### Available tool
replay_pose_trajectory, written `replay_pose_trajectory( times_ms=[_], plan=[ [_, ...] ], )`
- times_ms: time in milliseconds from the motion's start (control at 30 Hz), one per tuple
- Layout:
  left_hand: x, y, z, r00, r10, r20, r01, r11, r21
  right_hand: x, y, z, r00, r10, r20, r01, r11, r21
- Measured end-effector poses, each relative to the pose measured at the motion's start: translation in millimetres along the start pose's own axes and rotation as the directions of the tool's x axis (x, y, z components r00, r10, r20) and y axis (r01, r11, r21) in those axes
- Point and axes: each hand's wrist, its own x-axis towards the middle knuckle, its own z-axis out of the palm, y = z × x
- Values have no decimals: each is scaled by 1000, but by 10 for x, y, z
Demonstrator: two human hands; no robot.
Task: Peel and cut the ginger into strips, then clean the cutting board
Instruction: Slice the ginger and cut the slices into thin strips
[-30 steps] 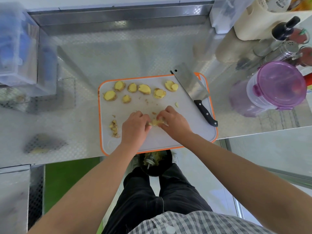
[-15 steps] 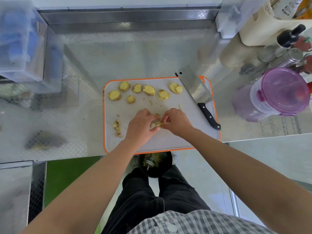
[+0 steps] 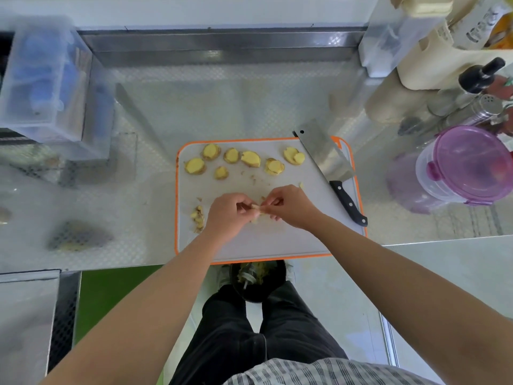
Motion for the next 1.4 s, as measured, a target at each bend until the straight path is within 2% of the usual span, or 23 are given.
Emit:
replay_pose_trajectory(
  times_ms=[100,167,200,267,367,433,500,567,667,800,867,933,1033,1067,1167,1233,1300,1400],
  plan=[
    [-2,-64,-161,988,-142,-55,126,966,-227,143,-179,89,999,52,12,-53,983,177],
    [16,-78,-280,961,-256,-103,196,896,-399,234,-321,170,997,74,8,-73,956,285],
    [31,-90,-331,943,-309,-121,224,861,-456,280,-386,210,997,76,7,-74,949,307],
    [64,-113,-423,921,-362,-145,260,847,-464,363,-494,285,997,71,11,-71,947,314],
    [127,-216,-543,912,-336,-234,256,914,-315,444,-591,374,997,71,0,-68,953,296],
    [174,-307,-616,910,-291,-297,268,956,-116,460,-594,409,997,72,-41,-60,968,244],
    [210,-387,-659,913,-227,-340,275,956,100,441,-550,403,994,80,-71,-67,985,161],
    [217,-418,-676,903,-186,-386,294,925,242,395,-472,372,992,85,-94,-75,991,108],
    [212,-389,-660,905,-97,-414,257,900,351,316,-339,273,971,109,-213,-91,992,91],
    [175,-215,-547,901,59,-430,126,913,388,208,-180,82,938,109,-329,-107,994,24],
    [151,-136,-439,914,134,-382,32,917,399,150,-106,-5,924,102,-368,-117,993,-18],
    [114,-66,-322,949,170,-266,-52,915,399,89,-29,-60,909,97,-406,-142,987,-81],
    [66,21,-130,993,113,-41,-80,875,478,-21,116,-93,878,75,-472,-163,976,-148],
    [46,32,-82,997,76,-17,-58,869,491,-50,166,-88,864,63,-499,-161,974,-156],
    [-32,35,42,998,-1,-63,31,883,469,-132,325,-65,838,74,-541,-199,964,-176],
    [-86,17,115,998,6,-69,25,899,438,-175,400,-33,846,68,-528,-213,952,-218],
    [-120,6,163,998,39,-41,-20,919,394,-198,416,7,883,2,-470,-144,952,-268],
    [-164,-2,189,990,139,10,-135,933,335,-217,418,30,924,-151,-353,46,957,-288]
  ],
)
